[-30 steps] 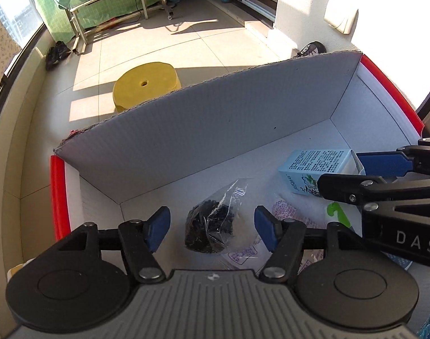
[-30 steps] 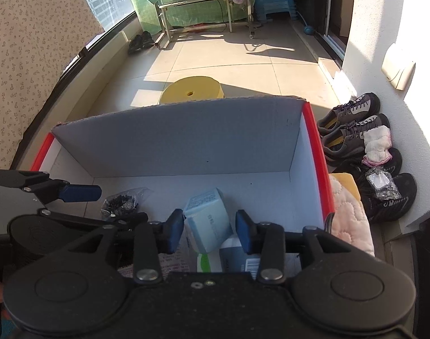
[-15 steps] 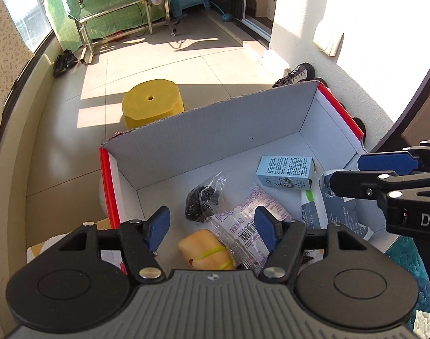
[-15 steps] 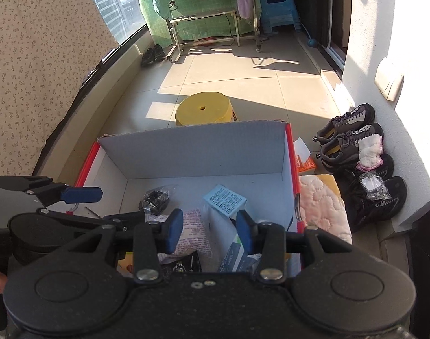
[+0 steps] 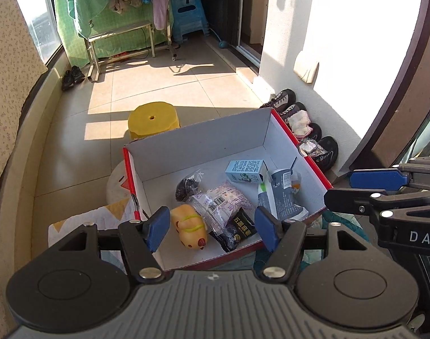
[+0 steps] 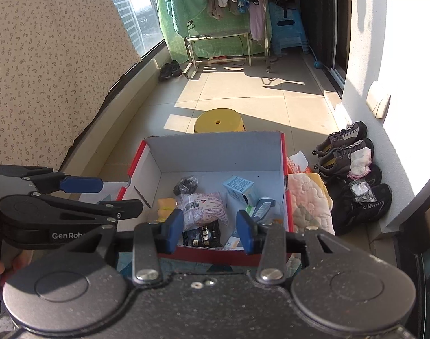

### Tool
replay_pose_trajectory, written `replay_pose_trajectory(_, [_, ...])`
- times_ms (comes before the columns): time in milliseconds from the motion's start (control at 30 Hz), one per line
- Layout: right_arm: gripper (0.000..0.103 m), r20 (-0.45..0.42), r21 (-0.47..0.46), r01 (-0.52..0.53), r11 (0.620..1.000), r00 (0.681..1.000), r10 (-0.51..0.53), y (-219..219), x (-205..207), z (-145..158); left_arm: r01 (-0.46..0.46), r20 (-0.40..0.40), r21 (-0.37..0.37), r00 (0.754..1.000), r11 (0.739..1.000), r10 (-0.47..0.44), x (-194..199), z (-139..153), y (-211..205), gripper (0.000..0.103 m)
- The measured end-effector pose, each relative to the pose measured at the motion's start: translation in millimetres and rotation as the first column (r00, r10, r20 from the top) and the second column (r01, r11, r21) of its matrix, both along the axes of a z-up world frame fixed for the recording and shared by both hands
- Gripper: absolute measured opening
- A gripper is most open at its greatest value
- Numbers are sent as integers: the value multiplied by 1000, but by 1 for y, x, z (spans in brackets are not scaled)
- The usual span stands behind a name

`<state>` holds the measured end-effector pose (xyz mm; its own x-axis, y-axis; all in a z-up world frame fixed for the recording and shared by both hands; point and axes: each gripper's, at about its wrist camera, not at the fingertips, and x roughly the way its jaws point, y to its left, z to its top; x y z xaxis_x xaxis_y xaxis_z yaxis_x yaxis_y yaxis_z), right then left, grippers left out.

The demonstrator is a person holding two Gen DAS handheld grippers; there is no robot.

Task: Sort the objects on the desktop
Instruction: 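Withdraw both grippers from the box toward the blue bar and silver pouch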

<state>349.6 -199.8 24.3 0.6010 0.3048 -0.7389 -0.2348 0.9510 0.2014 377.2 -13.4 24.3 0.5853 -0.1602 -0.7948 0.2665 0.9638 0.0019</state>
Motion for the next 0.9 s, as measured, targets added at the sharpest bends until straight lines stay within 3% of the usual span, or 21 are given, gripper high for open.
replay_pose_trajectory(400, [43,34,-6,-32,999,999,33,-6,-71,18,-21,68,-50,997,999,24,-81,29,3,65])
replay_pose_trajectory(900, [43,43,-14,-89,996,995,89,2,-139,12,-106,42,-141,993,984,113,-151,5,25,65])
